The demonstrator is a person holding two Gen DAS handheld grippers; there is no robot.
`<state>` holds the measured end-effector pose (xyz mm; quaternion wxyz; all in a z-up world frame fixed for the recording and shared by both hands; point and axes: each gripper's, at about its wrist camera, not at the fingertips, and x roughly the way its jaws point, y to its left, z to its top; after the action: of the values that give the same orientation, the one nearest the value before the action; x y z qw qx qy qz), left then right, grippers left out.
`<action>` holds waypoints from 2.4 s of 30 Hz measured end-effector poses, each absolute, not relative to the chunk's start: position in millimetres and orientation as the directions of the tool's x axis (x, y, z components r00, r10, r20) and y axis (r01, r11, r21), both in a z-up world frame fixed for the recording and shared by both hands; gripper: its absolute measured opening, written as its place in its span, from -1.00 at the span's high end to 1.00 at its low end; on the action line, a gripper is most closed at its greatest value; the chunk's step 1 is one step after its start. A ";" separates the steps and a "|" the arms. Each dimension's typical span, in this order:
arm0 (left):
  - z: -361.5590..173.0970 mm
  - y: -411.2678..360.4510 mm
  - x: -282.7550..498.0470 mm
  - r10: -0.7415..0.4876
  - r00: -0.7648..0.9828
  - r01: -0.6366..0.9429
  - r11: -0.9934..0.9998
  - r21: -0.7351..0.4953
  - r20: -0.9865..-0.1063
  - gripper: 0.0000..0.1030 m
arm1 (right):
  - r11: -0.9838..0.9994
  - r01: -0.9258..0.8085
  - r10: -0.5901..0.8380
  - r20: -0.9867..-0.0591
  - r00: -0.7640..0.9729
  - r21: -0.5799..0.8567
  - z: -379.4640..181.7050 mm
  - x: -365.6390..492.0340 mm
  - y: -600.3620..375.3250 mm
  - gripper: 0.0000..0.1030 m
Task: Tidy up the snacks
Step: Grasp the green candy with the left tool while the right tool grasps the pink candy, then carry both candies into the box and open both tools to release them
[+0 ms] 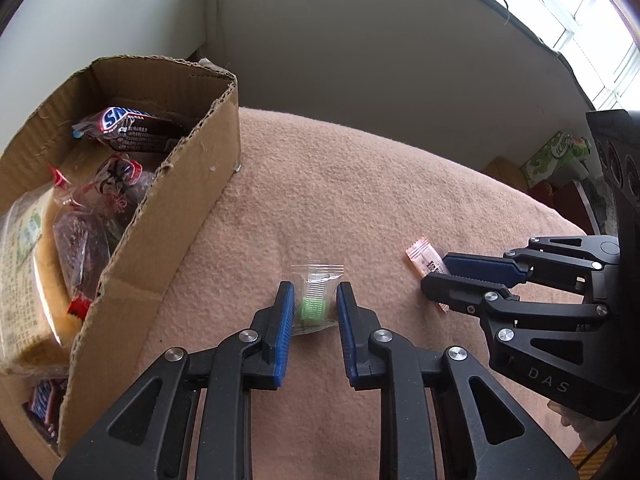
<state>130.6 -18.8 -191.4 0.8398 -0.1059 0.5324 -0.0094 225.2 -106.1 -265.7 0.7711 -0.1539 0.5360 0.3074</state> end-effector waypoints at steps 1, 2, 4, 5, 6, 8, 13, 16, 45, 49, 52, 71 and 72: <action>-191.2 -18.5 127.8 -0.134 0.430 -0.091 0.977 -0.191 -0.893 0.63 | 0.768 -0.634 0.308 -0.921 0.237 0.094 -265.8 222.6 -107.2 0.60; -191.3 -19.2 125.1 -0.142 0.426 -0.089 0.976 -0.198 -0.893 0.63 | 0.773 -0.627 0.308 -0.921 0.238 0.097 -265.8 219.8 -108.6 0.60; -193.5 -19.6 118.1 -0.155 0.421 -0.096 0.972 -0.214 -0.894 0.63 | 0.786 -0.609 0.309 -0.920 0.241 0.104 -265.7 214.6 -112.3 0.60; -193.0 -18.5 115.5 -0.160 0.419 -0.100 0.970 -0.221 -0.894 0.63 | 0.794 -0.598 0.313 -0.918 0.242 0.113 -265.2 212.1 -114.6 0.60; -191.9 -15.4 110.6 -0.163 0.418 -0.103 0.969 -0.225 -0.894 0.63 | 0.801 -0.586 0.318 -0.917 0.242 0.123 -264.6 209.9 -116.8 0.60; -189.5 -13.6 103.1 -0.164 0.420 -0.096 0.970 -0.224 -0.893 0.63 | 0.813 -0.567 0.325 -0.913 0.246 0.137 -262.9 204.8 -120.5 0.61; -178.0 -18.1 103.4 -0.168 0.423 -0.078 0.972 -0.221 -0.890 0.63 | 0.825 -0.546 0.328 -0.910 0.255 0.145 -253.9 185.5 -127.8 0.61; -168.6 -15.1 96.5 -0.167 0.431 -0.062 0.975 -0.214 -0.887 0.63 | 0.827 -0.543 0.333 -0.906 0.263 0.146 -245.9 173.8 -127.0 0.61; -107.0 97.3 42.2 -0.108 0.540 -0.186 0.952 -0.244 -0.835 0.63 | 0.734 -0.658 0.462 -0.832 0.305 0.166 -151.5 144.4 -21.8 0.61; -105.0 118.3 44.0 -0.074 0.548 -0.219 0.949 -0.229 -0.833 0.63 | 0.709 -0.686 0.477 -0.828 0.295 0.164 -149.0 149.1 4.7 0.61; -103.2 132.4 47.3 -0.057 0.553 -0.233 0.947 -0.219 -0.831 0.63 | 0.694 -0.703 0.477 -0.831 0.287 0.156 -151.1 152.6 22.9 0.61; -105.1 162.8 67.4 -0.023 0.559 -0.264 0.943 -0.204 -0.829 0.63 | 0.680 -0.720 0.458 -0.847 0.269 0.139 -161.5 173.1 58.7 0.60; -105.0 163.8 68.4 -0.025 0.558 -0.264 0.942 -0.206 -0.829 0.62 | 0.680 -0.720 0.457 -0.847 0.271 0.137 -161.1 173.2 59.1 0.60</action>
<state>68.4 163.8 -105.0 0.8690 -0.1552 0.4648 0.0687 173.2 59.1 -161.1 0.7849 -0.1390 0.4733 0.3749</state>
